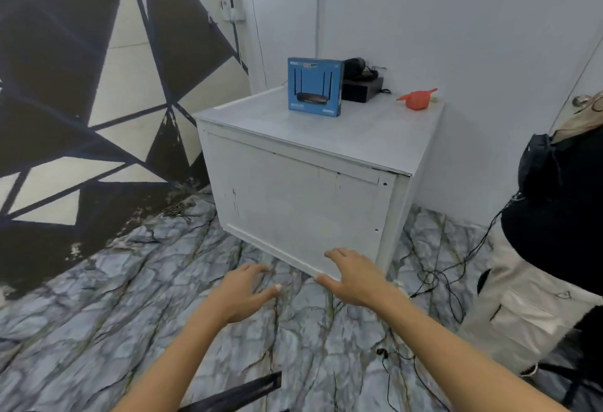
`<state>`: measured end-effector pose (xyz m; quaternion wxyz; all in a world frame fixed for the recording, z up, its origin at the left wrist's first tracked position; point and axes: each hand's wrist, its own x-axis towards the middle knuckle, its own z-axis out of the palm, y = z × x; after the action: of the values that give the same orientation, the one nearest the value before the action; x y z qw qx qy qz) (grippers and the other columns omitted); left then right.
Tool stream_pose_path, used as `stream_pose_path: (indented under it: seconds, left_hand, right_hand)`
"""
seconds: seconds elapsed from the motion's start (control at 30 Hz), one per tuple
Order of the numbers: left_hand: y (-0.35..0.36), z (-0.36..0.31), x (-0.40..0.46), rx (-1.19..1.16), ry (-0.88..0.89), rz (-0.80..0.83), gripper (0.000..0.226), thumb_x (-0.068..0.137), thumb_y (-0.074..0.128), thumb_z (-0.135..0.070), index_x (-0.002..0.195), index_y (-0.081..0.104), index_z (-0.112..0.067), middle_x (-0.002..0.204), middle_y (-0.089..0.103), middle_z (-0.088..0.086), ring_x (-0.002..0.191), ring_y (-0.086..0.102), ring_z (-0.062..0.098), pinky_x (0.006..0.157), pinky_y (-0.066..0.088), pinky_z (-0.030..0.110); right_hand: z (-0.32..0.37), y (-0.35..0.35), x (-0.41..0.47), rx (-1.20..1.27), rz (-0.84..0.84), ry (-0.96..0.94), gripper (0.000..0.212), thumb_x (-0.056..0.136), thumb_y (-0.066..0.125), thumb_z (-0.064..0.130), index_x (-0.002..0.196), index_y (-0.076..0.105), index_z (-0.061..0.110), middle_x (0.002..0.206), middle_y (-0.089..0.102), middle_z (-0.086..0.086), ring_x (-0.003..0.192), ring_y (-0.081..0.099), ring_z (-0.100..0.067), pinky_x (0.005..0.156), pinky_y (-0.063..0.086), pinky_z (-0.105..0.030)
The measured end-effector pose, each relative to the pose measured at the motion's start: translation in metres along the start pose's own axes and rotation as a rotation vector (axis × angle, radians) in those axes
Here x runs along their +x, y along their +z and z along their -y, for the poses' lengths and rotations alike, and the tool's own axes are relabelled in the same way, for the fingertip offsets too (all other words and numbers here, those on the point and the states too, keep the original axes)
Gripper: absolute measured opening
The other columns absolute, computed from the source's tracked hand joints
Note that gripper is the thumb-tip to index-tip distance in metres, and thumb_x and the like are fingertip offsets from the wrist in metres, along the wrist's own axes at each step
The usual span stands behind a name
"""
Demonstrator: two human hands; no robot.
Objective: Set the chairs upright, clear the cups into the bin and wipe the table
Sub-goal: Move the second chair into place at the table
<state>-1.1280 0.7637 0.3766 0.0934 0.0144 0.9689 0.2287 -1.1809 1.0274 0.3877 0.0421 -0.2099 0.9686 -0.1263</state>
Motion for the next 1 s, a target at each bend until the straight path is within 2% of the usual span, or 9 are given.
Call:
stream_pose_path:
  seconds: [0.13,0.33,0.5,0.57,0.67,0.77,0.83,0.93,1.0]
  left_hand:
    - [-0.006,0.004,0.026,0.005,-0.068,-0.037,0.097,0.075,0.036,-0.089,0.148,0.044,-0.026,0.153,0.047,0.000,0.138,0.046,0.018,0.109,0.040,0.035]
    - [-0.025,0.033,0.057,-0.041,-0.210,-0.082,0.127,0.054,0.018,-0.105,0.148,0.043,-0.023,0.152,0.048,0.002,0.136,0.047,0.021,0.109,0.042,0.038]
    - [-0.042,0.074,0.089,-0.064,-0.333,-0.137,0.089,0.082,0.042,-0.084,0.149,0.041,-0.026,0.154,0.044,0.001,0.137,0.046,0.022,0.108,0.043,0.039]
    - [-0.055,0.092,0.102,-0.062,-0.373,-0.144,0.094,0.078,0.038,-0.088,0.149,0.041,-0.026,0.155,0.043,0.001,0.138,0.045,0.022,0.108,0.044,0.040]
    - [-0.077,0.121,0.121,-0.096,-0.430,-0.190,0.114,0.063,0.026,-0.098,0.150,0.041,-0.026,0.155,0.044,0.000,0.138,0.046,0.020,0.110,0.043,0.039]
    - [-0.095,0.150,0.136,-0.117,-0.485,-0.220,0.097,0.077,0.036,-0.088,0.150,0.041,-0.025,0.155,0.044,-0.001,0.138,0.045,0.020,0.109,0.042,0.038]
    - [-0.108,0.168,0.142,-0.122,-0.513,-0.250,0.086,0.084,0.042,-0.081,0.149,0.042,-0.024,0.154,0.046,0.001,0.137,0.046,0.020,0.109,0.042,0.037]
    - [-0.122,0.186,0.144,-0.165,-0.570,-0.267,0.115,0.063,0.027,-0.099,0.151,0.041,-0.026,0.154,0.045,0.000,0.137,0.046,0.020,0.110,0.042,0.038]
    - [-0.127,0.203,0.147,-0.191,-0.629,-0.294,0.118,0.060,0.025,-0.100,0.152,0.039,-0.026,0.155,0.043,0.000,0.138,0.045,0.020,0.110,0.041,0.038]
  right_hand:
    - [-0.012,-0.003,0.055,0.007,0.037,-0.092,0.073,0.095,0.040,0.067,0.149,0.039,0.018,0.151,0.044,-0.003,0.133,0.045,-0.025,0.110,0.037,-0.041]
    - [0.001,0.006,0.140,0.012,0.088,-0.236,0.073,0.094,0.041,0.068,0.148,0.041,0.019,0.148,0.047,-0.002,0.131,0.047,-0.024,0.108,0.038,-0.041]
    - [0.028,0.016,0.215,-0.021,0.118,-0.331,0.075,0.091,0.039,0.072,0.146,0.043,0.020,0.146,0.050,-0.002,0.127,0.050,-0.024,0.106,0.042,-0.041]
    - [0.043,0.018,0.243,-0.026,0.134,-0.364,0.082,0.088,0.034,0.078,0.146,0.043,0.020,0.146,0.049,-0.002,0.129,0.050,-0.024,0.106,0.041,-0.041]
    - [0.067,0.019,0.292,-0.028,0.148,-0.425,0.112,0.067,0.007,0.093,0.146,0.042,0.021,0.148,0.047,-0.002,0.131,0.048,-0.024,0.108,0.040,-0.041]
    - [0.096,0.020,0.336,-0.036,0.157,-0.478,0.117,0.063,0.002,0.092,0.147,0.040,0.021,0.149,0.047,-0.002,0.132,0.047,-0.024,0.109,0.040,-0.042]
    - [0.119,0.019,0.362,-0.049,0.177,-0.530,0.111,0.069,0.008,0.091,0.148,0.039,0.020,0.150,0.046,-0.003,0.133,0.047,-0.024,0.109,0.040,-0.041]
    - [0.149,0.023,0.394,-0.069,0.217,-0.600,0.080,0.092,0.037,0.073,0.150,0.037,0.017,0.152,0.043,-0.004,0.136,0.044,-0.025,0.111,0.037,-0.040]
    - [0.170,0.030,0.420,-0.076,0.233,-0.661,0.076,0.094,0.041,0.068,0.151,0.036,0.018,0.153,0.042,-0.004,0.137,0.042,-0.024,0.111,0.037,-0.040]
